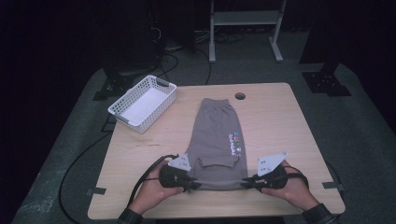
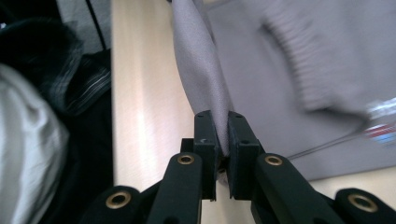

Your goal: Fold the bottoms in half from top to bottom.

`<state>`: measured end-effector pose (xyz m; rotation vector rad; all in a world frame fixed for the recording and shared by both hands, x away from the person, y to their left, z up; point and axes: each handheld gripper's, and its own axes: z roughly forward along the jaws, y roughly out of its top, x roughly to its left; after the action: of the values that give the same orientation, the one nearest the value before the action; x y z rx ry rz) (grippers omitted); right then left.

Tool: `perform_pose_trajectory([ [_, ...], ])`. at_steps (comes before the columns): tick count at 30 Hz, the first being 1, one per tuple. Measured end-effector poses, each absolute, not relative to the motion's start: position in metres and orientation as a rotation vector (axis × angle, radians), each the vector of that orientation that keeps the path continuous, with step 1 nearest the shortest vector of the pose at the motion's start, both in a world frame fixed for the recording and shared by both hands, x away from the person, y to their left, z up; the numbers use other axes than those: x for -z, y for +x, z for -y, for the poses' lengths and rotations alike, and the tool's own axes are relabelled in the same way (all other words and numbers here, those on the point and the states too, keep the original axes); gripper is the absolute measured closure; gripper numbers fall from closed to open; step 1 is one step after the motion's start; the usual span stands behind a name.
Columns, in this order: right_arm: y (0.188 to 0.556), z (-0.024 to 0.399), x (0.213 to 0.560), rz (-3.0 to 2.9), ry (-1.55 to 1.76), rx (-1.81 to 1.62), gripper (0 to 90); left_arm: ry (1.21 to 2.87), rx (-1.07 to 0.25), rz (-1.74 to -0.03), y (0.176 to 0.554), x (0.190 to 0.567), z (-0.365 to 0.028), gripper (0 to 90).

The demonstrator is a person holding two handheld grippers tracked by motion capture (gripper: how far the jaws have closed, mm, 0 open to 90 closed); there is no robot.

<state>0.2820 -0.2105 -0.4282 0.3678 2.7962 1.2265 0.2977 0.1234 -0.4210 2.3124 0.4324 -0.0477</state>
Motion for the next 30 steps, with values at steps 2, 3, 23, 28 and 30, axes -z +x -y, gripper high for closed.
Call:
perform_pose_trajectory([
  [2,0.29,0.211,0.421,-2.758,0.373,-1.243,83.2,2.3,0.016,-0.434,0.306,0.413,-0.125,81.8],
  [3,0.293,0.212,0.418,-2.734,0.381,-1.252,83.3,2.292,0.003,-0.435,0.311,0.41,-0.126,81.8],
  [23,0.381,0.199,0.422,-2.558,0.596,-1.115,83.3,2.225,-0.121,-0.637,0.401,0.423,-0.121,81.9],
  [28,0.393,0.193,0.44,-2.573,0.634,-1.036,83.3,2.258,-0.137,-0.69,0.413,0.439,-0.116,81.3],
  [30,0.395,0.191,0.445,-2.582,0.649,-1.016,83.2,2.283,-0.146,-0.699,0.416,0.444,-0.113,81.2],
])
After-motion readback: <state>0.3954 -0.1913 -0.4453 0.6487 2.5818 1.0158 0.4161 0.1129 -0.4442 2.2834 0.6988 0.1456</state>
